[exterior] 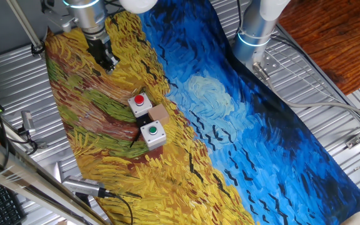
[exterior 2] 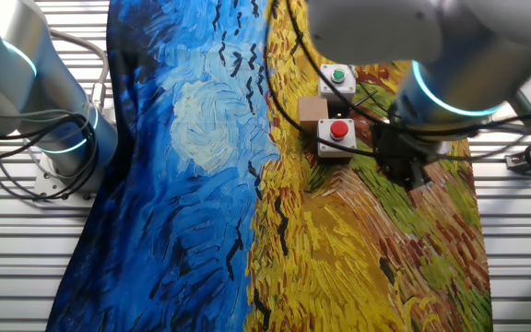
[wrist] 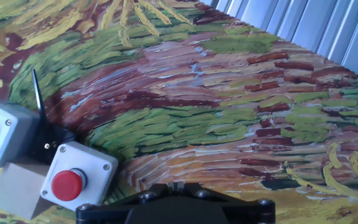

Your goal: Turn the hands of a clock

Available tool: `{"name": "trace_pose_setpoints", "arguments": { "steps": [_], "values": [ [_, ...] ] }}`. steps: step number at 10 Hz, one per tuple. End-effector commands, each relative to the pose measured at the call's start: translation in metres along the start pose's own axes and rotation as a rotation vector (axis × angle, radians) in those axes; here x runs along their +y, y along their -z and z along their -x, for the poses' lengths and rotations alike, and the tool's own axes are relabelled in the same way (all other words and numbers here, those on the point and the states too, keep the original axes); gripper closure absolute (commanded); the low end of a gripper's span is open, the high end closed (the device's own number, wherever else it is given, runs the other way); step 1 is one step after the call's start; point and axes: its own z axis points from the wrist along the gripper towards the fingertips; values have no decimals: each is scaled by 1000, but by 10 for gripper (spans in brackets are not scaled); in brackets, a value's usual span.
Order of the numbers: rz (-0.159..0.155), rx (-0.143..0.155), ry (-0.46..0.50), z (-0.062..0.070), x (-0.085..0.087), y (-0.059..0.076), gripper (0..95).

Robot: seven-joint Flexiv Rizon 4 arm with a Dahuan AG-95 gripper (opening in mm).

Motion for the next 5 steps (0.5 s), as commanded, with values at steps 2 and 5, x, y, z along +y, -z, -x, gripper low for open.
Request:
{"name": "trace_pose_setpoints", "arguments": {
  "steps": [2, 5],
  "values": [
    [-4, 1, 3, -3, 0, 1, 950],
    [-1, -1, 6, -3, 0, 3, 950]
  ]
}}
